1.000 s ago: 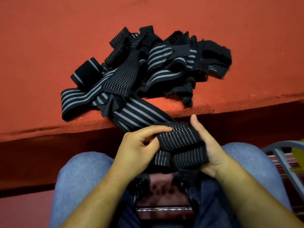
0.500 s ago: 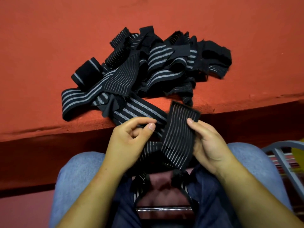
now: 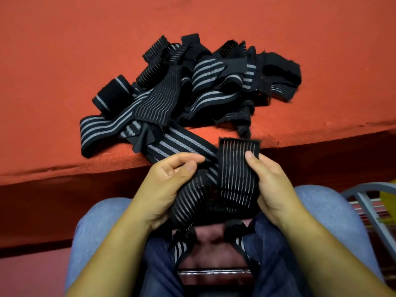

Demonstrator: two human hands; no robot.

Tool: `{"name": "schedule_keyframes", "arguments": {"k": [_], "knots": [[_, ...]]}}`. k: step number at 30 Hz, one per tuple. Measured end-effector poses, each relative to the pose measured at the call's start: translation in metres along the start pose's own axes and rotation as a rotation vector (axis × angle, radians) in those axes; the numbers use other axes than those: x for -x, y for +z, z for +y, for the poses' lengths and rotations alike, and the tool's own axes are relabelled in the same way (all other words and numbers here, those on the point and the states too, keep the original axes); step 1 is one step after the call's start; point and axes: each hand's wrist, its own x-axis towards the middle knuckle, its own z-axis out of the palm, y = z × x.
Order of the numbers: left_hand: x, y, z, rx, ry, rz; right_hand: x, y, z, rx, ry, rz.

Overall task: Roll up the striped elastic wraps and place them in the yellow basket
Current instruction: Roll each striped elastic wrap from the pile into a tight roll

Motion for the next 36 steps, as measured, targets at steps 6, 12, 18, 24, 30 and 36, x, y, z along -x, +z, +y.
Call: {"name": "schedule_keyframes", "arguments": {"k": [6, 12, 18, 24, 30, 36], "knots": [[0.009, -0.015, 0.01, 0.18, -0.168, -0.12, -0.002, -0.003, -0.001, 0.029, -0.066, 0.081], [0.007, -0.011, 0.012, 0.071, -0.183, -0.113, 0.0, -0.002, -0.006, -0.148, -0.014, 0.101], [-0.01, -0.014, -0.022, -0.57, -0.247, -0.149, -0.002, -0.007, -0.01, -0.34, 0.09, 0.05], [-0.009, 0.001, -0.043, -0.799, -0.286, -0.389, -0.003, -0.011, -0.012, -0.371, 0.153, -0.004], [-0.013, -0.008, -0.047, -1.13, -0.25, -0.36, -0.006, -0.018, -0.013, -0.45, 0.167, 0.03], [-0.013, -0.019, -0.048, -1.206, -0.266, -0.346, -0.006, -0.019, -0.013, -0.451, 0.154, 0.068]]}}
